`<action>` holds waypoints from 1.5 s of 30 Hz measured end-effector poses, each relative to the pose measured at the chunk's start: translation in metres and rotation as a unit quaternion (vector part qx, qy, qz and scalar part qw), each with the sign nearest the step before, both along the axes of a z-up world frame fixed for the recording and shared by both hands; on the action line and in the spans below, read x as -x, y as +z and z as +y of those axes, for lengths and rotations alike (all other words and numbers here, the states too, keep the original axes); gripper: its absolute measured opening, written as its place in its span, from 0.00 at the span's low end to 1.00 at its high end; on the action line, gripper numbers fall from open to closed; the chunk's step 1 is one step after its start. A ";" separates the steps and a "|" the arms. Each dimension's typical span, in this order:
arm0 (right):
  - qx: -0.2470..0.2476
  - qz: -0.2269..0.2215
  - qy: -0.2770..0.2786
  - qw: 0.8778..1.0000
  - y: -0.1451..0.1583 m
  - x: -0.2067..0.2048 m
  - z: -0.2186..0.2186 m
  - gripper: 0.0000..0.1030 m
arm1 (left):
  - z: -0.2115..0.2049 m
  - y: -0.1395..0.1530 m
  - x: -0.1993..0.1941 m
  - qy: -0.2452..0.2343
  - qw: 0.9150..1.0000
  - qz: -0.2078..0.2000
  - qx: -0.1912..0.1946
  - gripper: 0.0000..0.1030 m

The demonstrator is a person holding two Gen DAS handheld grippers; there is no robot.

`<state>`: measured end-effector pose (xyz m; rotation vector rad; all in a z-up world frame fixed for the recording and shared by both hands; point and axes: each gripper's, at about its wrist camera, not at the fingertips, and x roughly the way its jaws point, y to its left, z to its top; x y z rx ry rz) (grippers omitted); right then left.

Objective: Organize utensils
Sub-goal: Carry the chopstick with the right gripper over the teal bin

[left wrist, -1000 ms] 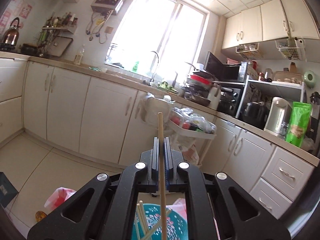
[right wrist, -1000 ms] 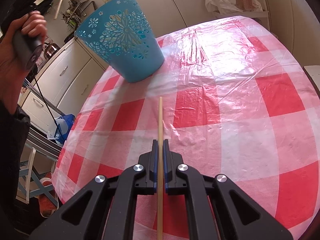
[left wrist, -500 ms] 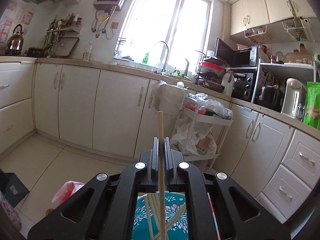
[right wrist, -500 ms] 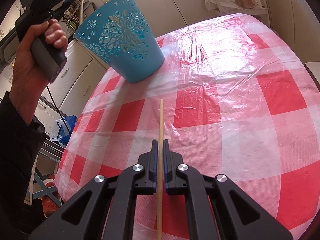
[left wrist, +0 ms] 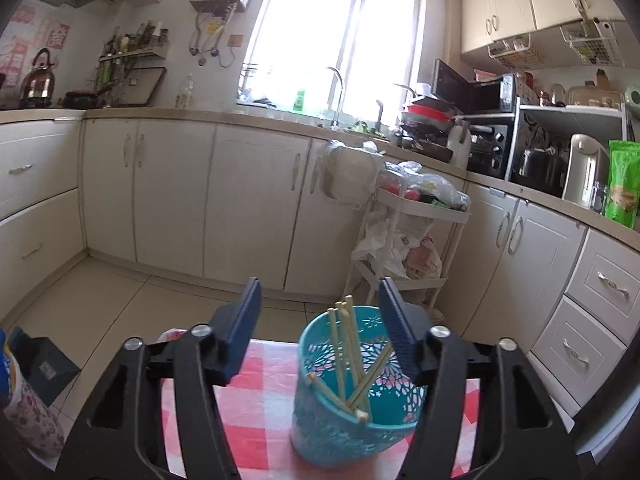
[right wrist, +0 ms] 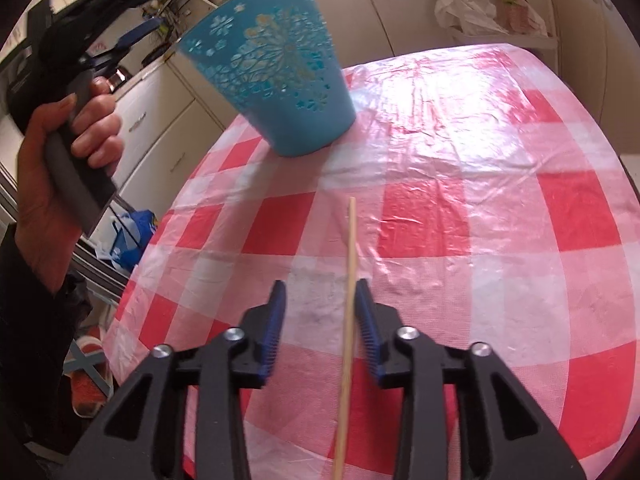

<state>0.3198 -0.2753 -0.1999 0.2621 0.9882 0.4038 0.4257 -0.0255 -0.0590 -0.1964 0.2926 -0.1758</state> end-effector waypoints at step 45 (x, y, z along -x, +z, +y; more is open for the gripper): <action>-0.117 0.008 -0.020 0.993 0.042 -0.010 -0.023 0.05 | 0.061 -0.146 0.047 0.036 0.973 0.195 0.116 0.86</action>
